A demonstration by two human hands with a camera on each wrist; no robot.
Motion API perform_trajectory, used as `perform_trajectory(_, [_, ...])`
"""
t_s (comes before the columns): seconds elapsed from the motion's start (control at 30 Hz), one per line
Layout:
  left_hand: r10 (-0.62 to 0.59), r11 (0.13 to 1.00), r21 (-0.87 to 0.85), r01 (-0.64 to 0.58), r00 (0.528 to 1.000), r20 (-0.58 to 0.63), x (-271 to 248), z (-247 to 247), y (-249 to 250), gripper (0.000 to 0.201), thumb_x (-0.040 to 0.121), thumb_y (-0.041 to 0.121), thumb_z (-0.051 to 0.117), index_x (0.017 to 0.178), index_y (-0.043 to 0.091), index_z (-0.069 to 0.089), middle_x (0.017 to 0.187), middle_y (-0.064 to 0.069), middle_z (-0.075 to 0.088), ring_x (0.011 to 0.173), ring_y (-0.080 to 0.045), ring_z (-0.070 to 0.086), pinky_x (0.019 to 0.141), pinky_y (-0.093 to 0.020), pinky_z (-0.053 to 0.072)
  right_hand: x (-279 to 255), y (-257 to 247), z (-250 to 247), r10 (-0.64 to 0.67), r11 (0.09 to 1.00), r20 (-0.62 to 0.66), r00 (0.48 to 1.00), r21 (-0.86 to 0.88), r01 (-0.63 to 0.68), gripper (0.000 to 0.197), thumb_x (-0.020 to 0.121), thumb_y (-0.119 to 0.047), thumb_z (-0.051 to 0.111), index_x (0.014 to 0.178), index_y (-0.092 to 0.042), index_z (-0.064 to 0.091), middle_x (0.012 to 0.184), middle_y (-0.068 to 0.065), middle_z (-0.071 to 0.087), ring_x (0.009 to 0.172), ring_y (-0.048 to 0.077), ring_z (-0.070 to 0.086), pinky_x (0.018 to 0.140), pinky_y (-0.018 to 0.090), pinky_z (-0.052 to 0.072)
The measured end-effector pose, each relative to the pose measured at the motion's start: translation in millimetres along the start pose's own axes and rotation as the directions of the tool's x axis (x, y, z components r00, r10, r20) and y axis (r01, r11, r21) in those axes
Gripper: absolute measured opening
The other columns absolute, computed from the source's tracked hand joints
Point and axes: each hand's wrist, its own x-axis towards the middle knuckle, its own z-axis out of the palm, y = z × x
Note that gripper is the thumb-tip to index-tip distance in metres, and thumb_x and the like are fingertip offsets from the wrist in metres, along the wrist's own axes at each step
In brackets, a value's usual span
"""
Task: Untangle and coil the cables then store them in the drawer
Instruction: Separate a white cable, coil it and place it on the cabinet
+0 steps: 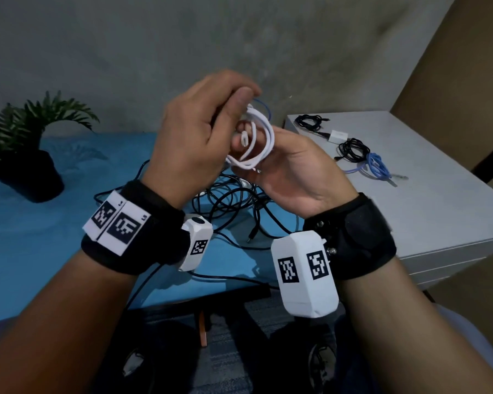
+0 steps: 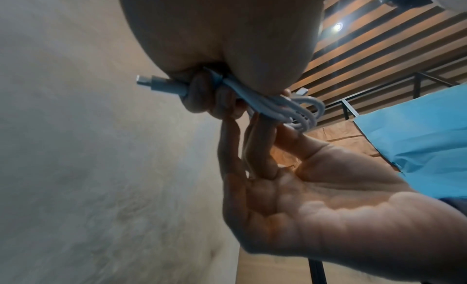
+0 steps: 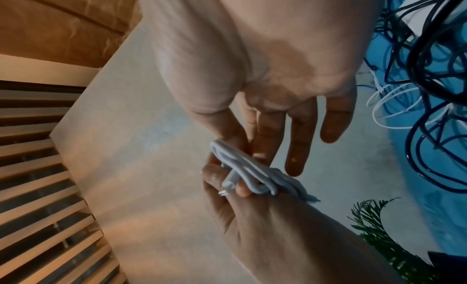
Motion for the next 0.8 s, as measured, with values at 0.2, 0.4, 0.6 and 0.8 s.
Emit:
perform_trajectory(0.2, [0.016, 1.0, -0.007, -0.016, 1.0, 0.012, 1.4, -2.2, 4.0, 0.025, 0.102, 0.031, 0.058, 0.096, 0.009, 0.068, 0.087, 0.007, 0.06, 0.079, 0.001, 0.054, 0.072, -0.015, 0.041, -2.2, 0.5, 0.9, 0.018, 0.995, 0.046, 0.999, 0.093, -0.022, 0.026, 0.098, -0.011, 0.041, 0.091, -0.006, 0.066, 0.071, 0.003, 0.073, 0.077, 0.017, 0.066, 0.103, 0.045, 0.038])
perform_trajectory(0.4, [0.025, 0.989, 0.147, -0.017, 0.998, -0.054, 2.2, -3.2, 5.1, 0.032, 0.1, 0.038, 0.06, 0.091, 0.008, 0.066, 0.084, 0.007, 0.059, 0.077, -0.005, 0.052, 0.067, -0.022, 0.039, 0.0, -4.7, -5.4, 0.078, 0.974, 0.084, 0.993, 0.207, -0.094, 0.04, 0.094, -0.032, 0.039, 0.103, -0.002, 0.065, 0.101, 0.015, 0.065, 0.101, 0.029, 0.055, 0.097, 0.046, 0.031])
perform_trajectory(0.6, [0.026, 0.953, 0.304, 0.008, 0.994, -0.107, -2.8, 3.9, 2.9, 0.034, 0.102, 0.04, 0.056, 0.089, 0.009, 0.061, 0.082, 0.008, 0.05, 0.074, -0.006, 0.042, 0.065, -0.024, 0.027, -3.0, -2.9, -2.2, 0.058, 0.987, 0.094, 0.994, -0.152, -0.043, 0.027, 0.101, -0.034, 0.052, 0.109, -0.011, 0.064, 0.097, 0.001, 0.065, 0.098, 0.019, 0.059, 0.095, 0.045, 0.035])
perform_trajectory(0.8, [-0.094, 0.947, 0.299, 0.12, 0.99, -0.101, 1.4, 1.9, -5.1, 0.037, 0.101, 0.046, 0.053, 0.091, 0.012, 0.061, 0.079, 0.007, 0.056, 0.072, -0.011, 0.05, 0.065, -0.03, 0.034, -2.1, -2.5, -1.9, 0.016, 0.997, 0.14, 0.99, -0.083, -0.004, 0.013, 0.098, -0.013, 0.055, 0.11, -0.013, 0.061, 0.088, -0.002, 0.065, 0.089, 0.015, 0.059, 0.092, 0.04, 0.036])
